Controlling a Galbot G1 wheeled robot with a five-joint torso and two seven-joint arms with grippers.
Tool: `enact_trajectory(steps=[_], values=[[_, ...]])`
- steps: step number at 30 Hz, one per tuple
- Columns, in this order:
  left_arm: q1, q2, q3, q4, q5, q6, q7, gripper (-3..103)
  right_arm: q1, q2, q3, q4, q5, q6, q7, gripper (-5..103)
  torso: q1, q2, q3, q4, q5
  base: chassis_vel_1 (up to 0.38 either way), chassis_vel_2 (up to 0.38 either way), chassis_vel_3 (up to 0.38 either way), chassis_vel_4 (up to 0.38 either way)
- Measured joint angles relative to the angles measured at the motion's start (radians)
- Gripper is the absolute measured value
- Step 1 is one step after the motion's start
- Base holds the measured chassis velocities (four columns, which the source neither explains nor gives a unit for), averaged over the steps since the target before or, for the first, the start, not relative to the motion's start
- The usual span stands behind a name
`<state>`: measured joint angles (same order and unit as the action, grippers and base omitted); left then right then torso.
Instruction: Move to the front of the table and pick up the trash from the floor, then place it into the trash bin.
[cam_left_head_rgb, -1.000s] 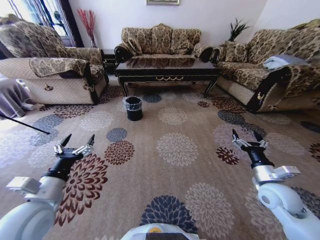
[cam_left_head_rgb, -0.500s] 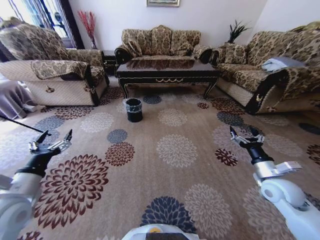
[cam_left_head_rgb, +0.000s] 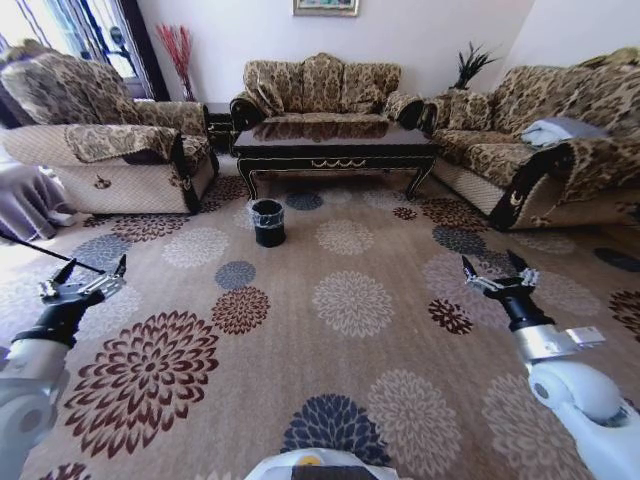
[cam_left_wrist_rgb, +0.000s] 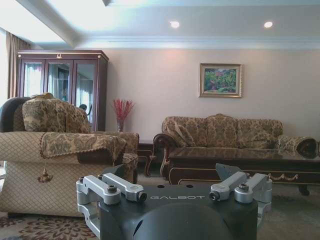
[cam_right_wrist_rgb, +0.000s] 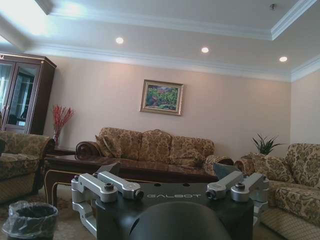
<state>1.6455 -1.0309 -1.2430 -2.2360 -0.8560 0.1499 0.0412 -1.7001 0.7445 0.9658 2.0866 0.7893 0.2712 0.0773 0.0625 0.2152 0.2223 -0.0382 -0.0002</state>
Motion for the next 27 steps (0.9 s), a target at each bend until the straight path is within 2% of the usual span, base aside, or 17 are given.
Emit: enact_trajectory(steps=[8,16,19,27], values=[[-0.010,-0.002,0.036,0.010,0.021,-0.004,0.004,100,0.004,-0.014,0.005,0.009,0.012,-0.002,0.013,100,0.007,0.031,0.024,0.0004,0.0002,0.000,0.000,0.000,0.000],[-0.046,-0.015,0.086,-0.015,0.035,0.006,-0.004,100,-0.046,0.023,0.010,0.097,0.018,-0.010,0.038,100,0.016,0.061,0.045,0.0000,0.0002,0.000,0.000,0.000,0.000],[-0.053,-0.034,0.109,-0.025,0.076,0.007,0.008,100,-0.058,0.051,0.005,0.120,0.000,-0.014,0.041,100,0.021,0.078,0.057,0.0002,0.0003,0.000,0.000,0.000,0.000],[-0.074,-0.063,0.169,0.005,0.161,0.006,0.024,100,-0.070,0.066,0.005,0.126,-0.019,-0.014,0.041,100,0.029,0.108,0.079,0.0002,0.0001,0.000,0.000,0.000,0.000]])
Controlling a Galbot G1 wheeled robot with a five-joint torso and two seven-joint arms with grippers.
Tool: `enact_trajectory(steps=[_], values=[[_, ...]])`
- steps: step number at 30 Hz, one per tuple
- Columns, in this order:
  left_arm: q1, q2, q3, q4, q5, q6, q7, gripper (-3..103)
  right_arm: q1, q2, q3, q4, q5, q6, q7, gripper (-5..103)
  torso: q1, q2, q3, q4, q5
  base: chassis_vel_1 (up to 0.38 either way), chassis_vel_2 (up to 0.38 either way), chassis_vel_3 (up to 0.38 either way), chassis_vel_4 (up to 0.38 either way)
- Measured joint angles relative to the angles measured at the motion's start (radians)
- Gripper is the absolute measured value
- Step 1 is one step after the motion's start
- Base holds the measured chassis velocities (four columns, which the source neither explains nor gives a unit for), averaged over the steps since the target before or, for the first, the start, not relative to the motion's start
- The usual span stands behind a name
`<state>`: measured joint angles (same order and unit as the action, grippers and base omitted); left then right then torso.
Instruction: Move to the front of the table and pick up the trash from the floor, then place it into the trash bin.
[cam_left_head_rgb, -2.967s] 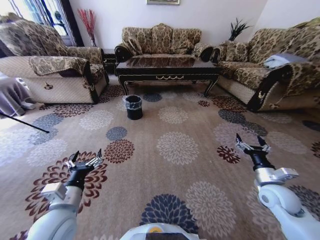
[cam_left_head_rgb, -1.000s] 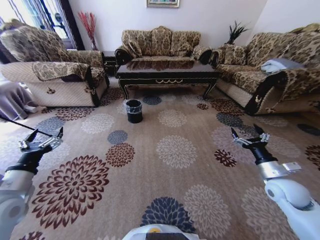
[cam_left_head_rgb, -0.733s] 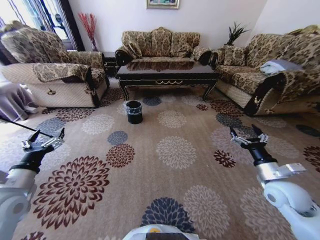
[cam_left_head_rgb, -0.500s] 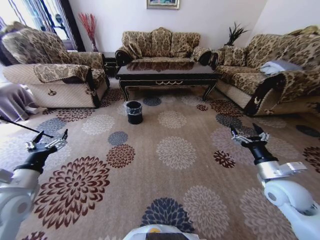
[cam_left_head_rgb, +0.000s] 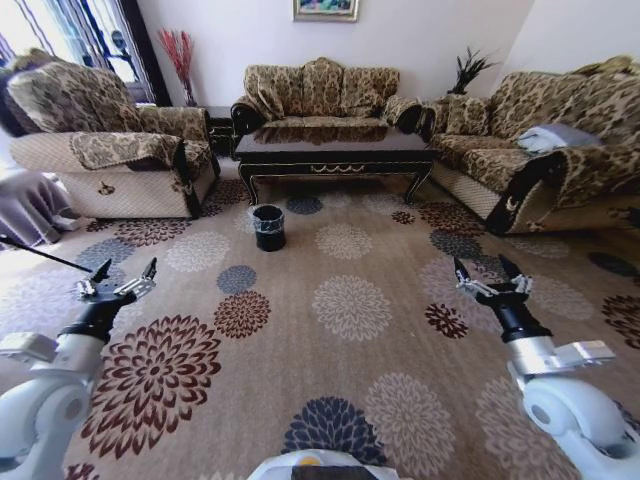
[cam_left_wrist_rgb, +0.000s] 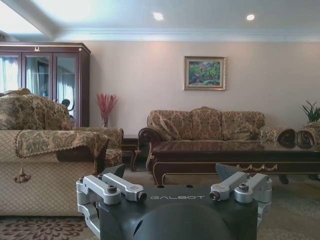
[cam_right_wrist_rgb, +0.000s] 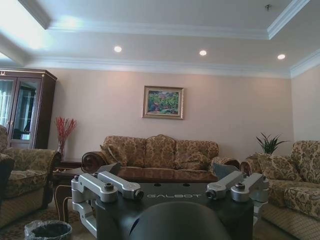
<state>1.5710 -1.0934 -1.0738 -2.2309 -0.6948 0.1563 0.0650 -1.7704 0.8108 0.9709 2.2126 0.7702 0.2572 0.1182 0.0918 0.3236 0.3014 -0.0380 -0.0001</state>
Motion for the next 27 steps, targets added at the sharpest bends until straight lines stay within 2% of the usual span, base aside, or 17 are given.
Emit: enact_trajectory(steps=[12,20,27], values=[[0.016,-0.077,0.073,-0.041,0.087,-0.004,0.016,100,0.006,0.011,-0.015,-0.014,-0.016,0.000,0.000,100,0.016,0.049,0.032,0.0001,0.0002,0.000,0.000,0.000,0.000],[0.030,-0.111,0.086,-0.060,0.106,-0.004,0.026,100,0.001,0.019,-0.015,-0.013,-0.022,-0.001,-0.002,100,0.026,0.080,0.054,0.0001,0.0000,0.000,0.000,0.000,0.000],[0.034,-0.114,0.081,-0.070,0.097,-0.005,0.024,100,0.001,0.020,-0.016,-0.013,-0.023,-0.001,-0.003,100,0.034,0.105,0.070,0.0000,0.0001,0.000,0.000,0.000,0.000]])
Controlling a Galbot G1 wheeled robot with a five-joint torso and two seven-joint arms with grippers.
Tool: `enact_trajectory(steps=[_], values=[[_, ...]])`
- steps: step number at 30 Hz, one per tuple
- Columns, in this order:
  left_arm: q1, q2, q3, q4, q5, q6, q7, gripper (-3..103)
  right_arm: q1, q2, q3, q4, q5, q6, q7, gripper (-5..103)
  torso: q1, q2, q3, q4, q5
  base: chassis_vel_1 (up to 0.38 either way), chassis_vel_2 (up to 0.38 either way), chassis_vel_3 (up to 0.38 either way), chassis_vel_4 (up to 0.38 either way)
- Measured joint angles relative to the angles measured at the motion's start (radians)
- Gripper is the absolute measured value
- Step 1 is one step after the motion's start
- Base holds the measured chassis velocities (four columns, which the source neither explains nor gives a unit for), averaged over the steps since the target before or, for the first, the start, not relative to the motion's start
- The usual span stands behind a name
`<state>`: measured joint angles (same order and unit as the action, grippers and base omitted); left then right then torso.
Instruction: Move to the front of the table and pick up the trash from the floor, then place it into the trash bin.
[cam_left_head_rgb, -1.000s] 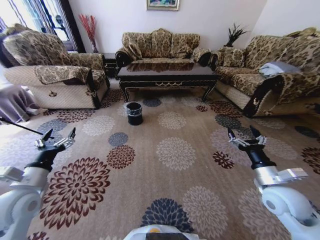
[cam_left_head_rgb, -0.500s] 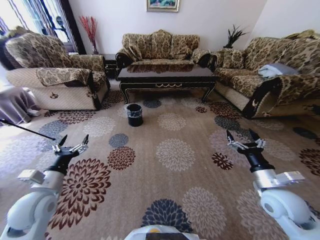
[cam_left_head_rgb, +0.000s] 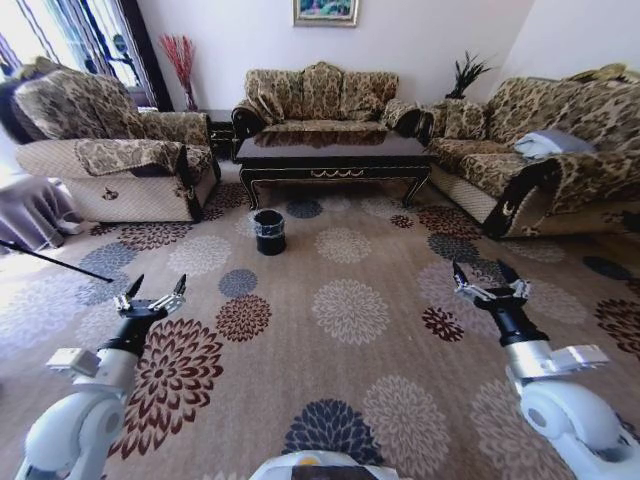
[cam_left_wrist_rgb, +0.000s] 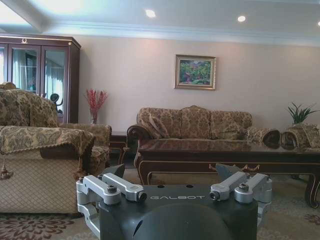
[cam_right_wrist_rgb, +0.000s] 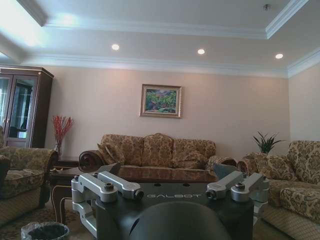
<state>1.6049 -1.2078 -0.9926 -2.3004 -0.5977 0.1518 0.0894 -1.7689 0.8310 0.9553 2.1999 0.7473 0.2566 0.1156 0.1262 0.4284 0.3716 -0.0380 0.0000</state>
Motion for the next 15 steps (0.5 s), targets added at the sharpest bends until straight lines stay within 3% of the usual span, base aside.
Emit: enact_trajectory(steps=[15], values=[[0.001,0.000,0.002,0.004,-0.002,0.000,-0.006,100,0.002,-0.002,-0.001,-0.008,0.000,0.000,-0.001,100,0.021,0.064,0.044,0.0000,0.0000,0.000,0.000,0.000,0.000]])
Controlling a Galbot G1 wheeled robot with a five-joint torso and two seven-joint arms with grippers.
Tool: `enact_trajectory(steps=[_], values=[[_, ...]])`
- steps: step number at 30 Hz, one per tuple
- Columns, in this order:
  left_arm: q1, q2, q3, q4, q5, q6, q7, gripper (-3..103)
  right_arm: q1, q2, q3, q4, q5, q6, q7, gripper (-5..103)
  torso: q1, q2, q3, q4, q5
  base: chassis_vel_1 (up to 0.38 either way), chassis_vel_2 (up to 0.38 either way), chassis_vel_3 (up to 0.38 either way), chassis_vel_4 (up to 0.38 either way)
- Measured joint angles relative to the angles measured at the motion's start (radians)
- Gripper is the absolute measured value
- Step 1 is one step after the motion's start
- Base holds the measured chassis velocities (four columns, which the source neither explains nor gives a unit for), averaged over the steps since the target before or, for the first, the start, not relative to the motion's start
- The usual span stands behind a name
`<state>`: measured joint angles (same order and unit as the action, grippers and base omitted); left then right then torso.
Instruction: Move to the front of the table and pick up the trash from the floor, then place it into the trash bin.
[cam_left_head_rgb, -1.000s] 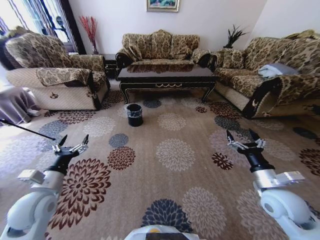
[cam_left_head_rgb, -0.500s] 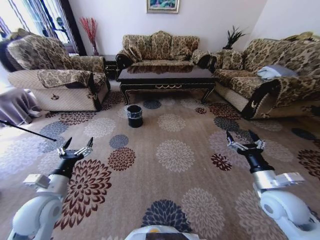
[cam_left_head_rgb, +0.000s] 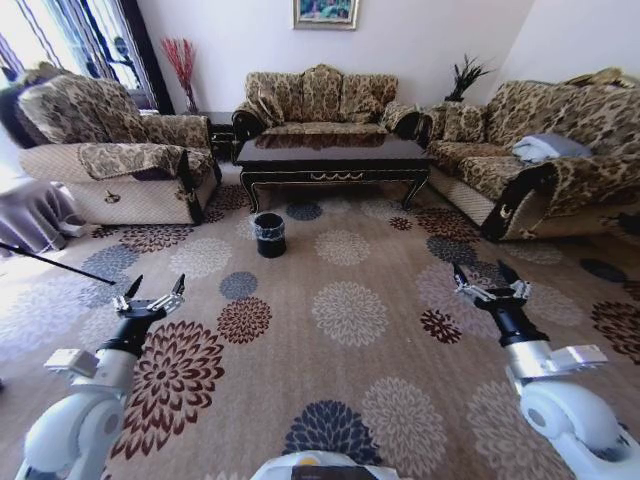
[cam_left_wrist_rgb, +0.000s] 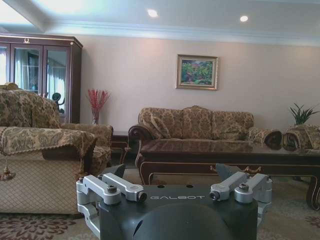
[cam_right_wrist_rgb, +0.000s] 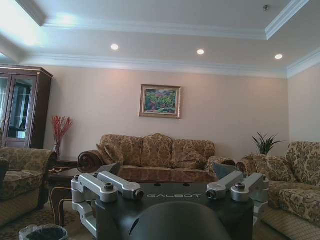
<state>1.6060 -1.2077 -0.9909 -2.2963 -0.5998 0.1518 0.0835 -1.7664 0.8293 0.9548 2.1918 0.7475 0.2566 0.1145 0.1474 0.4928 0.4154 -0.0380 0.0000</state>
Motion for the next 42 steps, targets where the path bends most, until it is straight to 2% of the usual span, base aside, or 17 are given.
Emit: enact_trajectory(steps=[42], values=[[0.001,-0.008,-0.008,-0.012,-0.006,0.000,0.001,100,0.006,-0.002,0.000,-0.011,-0.004,0.001,-0.001,100,0.068,0.172,0.103,0.0000,0.0000,0.000,0.000,0.000,0.000]])
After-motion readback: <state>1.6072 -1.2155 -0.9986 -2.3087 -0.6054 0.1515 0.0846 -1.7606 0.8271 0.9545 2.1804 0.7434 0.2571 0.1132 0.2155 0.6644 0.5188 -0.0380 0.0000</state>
